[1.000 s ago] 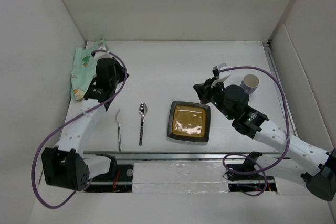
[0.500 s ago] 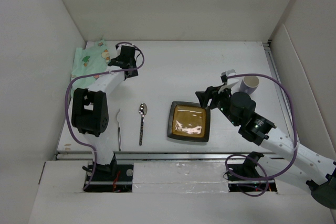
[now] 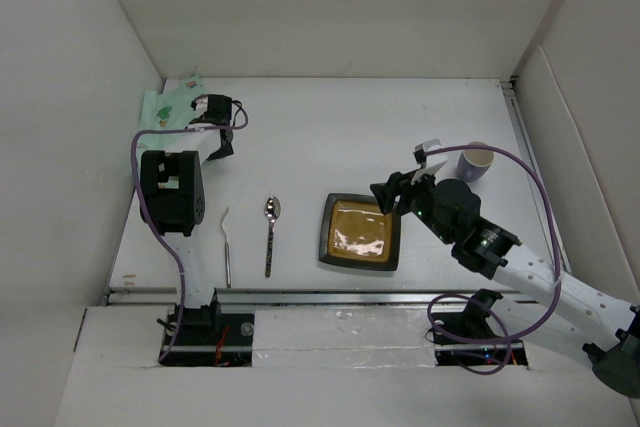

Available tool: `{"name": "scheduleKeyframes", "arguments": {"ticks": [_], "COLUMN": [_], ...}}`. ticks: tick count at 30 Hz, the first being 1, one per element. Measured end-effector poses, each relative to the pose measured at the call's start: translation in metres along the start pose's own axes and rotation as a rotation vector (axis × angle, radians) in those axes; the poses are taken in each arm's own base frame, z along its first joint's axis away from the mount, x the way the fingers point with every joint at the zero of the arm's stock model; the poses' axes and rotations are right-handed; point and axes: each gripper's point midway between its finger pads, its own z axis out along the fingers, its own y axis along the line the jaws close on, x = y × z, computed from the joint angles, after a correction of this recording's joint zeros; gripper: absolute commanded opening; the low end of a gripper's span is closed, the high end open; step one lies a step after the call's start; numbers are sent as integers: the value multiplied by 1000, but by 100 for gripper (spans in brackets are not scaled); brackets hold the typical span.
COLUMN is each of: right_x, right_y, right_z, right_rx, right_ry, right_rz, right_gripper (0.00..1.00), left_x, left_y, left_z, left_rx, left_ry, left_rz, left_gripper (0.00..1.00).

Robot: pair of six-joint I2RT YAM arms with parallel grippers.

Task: Set the dinner table for one person

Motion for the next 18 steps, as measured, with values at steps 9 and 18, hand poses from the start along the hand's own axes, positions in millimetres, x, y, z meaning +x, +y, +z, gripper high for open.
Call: {"name": "scheduleKeyframes", "arguments": {"ticks": [9, 18], "right_x": [11, 22], "right_y": [-2, -5], "right_z": [3, 13], "right_rx": [6, 27], "right_ry": [31, 56], "right_rz": [-9, -14], "right_gripper": [63, 61], "left_x": [-18, -43], "left_y": [-25, -77], "left_z": [23, -1], "left_rx": [8, 125], "left_ry": [-11, -65], "left_rz": [3, 50], "left_gripper": [6, 0]}}
